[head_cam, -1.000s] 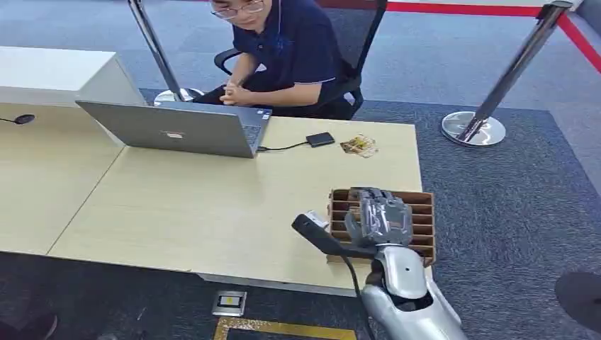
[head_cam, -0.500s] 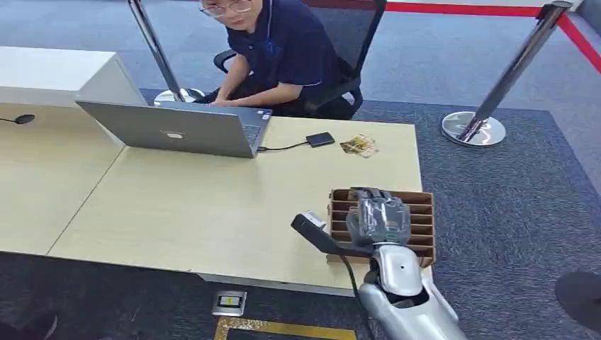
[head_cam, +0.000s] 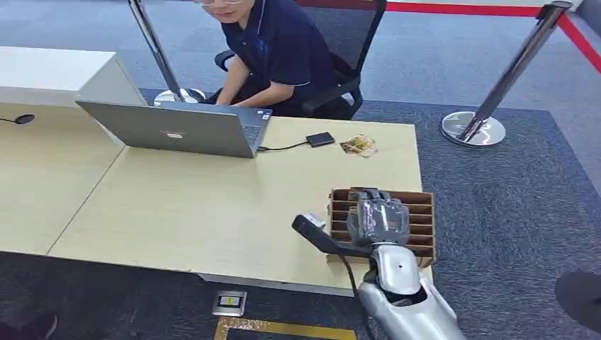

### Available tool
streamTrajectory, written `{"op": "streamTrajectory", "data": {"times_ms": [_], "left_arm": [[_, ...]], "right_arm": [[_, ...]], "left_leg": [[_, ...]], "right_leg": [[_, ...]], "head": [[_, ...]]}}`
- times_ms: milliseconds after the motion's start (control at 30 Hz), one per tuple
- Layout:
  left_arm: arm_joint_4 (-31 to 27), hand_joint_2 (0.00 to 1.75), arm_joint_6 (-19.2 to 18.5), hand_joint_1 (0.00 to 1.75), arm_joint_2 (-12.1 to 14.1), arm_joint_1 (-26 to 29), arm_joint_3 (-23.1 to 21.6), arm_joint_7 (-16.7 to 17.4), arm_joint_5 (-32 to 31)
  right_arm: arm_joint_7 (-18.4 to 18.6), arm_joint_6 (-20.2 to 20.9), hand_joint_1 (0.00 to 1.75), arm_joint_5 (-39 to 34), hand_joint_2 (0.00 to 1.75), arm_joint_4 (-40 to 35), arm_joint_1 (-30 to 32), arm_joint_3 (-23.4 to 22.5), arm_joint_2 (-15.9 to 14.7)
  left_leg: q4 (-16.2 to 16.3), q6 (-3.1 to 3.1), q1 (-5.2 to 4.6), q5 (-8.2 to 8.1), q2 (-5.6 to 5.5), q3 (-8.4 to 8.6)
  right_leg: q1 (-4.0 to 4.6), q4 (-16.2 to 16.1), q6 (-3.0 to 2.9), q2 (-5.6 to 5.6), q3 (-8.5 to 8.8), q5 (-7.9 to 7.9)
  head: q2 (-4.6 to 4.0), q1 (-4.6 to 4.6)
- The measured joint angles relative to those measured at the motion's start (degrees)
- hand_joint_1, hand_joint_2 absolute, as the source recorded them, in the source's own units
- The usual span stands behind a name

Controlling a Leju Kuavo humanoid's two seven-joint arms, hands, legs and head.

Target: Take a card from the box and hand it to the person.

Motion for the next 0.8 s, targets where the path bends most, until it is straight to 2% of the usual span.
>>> {"op": "streamTrajectory", "data": {"times_ms": [367,633,800], "left_arm": [[0.0,0.00,0.0,0.00,0.0,0.0,0.0,0.0,-0.9],[0.0,0.00,0.0,0.00,0.0,0.0,0.0,0.0,-0.9],[0.0,0.00,0.1,0.00,0.0,0.0,0.0,0.0,-1.0]], "right_arm": [[0.5,0.0,0.79,0.3,1.75,-0.3,0.0,-0.8,-0.4],[0.5,0.2,1.08,0.5,1.75,-0.8,0.2,-1.0,-0.5],[0.0,0.2,1.06,0.6,1.75,-0.9,0.2,-1.0,-0.5]], "left_leg": [[0.0,0.00,0.00,0.00,0.00,0.00],[0.0,0.00,0.00,0.00,0.00,0.01],[0.0,0.00,0.00,0.00,0.00,0.00]], "right_leg": [[0.00,0.0,0.00,0.00,0.00,0.00],[0.00,0.0,0.00,0.00,-0.01,0.00],[0.00,0.0,0.00,0.00,0.00,0.00]], "head": [[0.00,0.02],[0.00,0.00],[0.00,0.00]]}}
